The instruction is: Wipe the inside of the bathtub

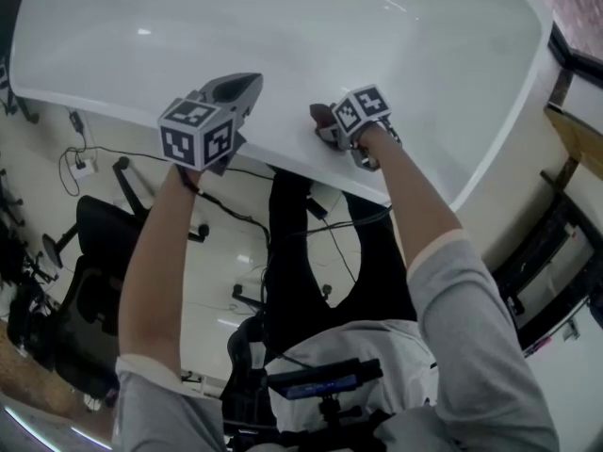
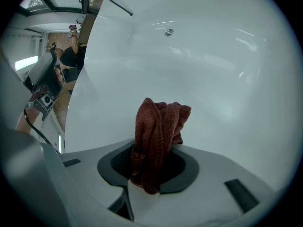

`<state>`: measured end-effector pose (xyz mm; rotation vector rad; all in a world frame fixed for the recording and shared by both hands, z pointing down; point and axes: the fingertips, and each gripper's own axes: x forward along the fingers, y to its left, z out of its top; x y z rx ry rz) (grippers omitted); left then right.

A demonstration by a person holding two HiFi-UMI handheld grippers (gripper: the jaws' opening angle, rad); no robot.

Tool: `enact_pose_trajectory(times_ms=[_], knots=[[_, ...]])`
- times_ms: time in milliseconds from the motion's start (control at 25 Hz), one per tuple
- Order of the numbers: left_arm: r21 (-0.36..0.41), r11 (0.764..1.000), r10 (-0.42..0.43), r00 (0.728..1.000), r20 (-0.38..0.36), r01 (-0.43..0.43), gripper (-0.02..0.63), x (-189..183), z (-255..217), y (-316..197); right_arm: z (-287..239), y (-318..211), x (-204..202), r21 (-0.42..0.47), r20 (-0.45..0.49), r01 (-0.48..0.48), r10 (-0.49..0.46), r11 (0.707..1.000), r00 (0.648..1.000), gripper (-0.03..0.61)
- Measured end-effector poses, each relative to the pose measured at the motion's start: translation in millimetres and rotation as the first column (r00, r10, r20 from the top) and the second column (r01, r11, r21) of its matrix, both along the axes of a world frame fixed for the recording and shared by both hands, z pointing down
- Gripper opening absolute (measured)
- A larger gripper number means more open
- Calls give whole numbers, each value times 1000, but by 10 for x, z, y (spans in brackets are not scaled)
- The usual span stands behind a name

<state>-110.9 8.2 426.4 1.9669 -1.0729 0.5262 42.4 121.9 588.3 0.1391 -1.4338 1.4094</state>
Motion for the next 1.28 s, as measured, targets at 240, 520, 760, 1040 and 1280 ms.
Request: enact_pose_trajectory(times_ms=[240,520,760,1040,1280], knots=[[14,1000,1,1000,1,-1,8,47,-190,159,-275,12,-310,33,27,-47,47,998,999,117],[13,998,-64,998,14,64,8,-71,-349,331,-632,25,-689,40,131,-119,113,992,985,117],[62,997,-44,998,55,40,8,-121,-889,508,-1133,61,-700,67,219,-205,186,976,958,118],[209,978,16,1000,27,-21,8,-340,-1789,548,-2544,-280,-729,271,479,-466,302,842,824,118],[303,952,49,999,-17,-41,8,-501,-2541,835,-3832,-211,-268,468,588,-699,400,541,703,120]])
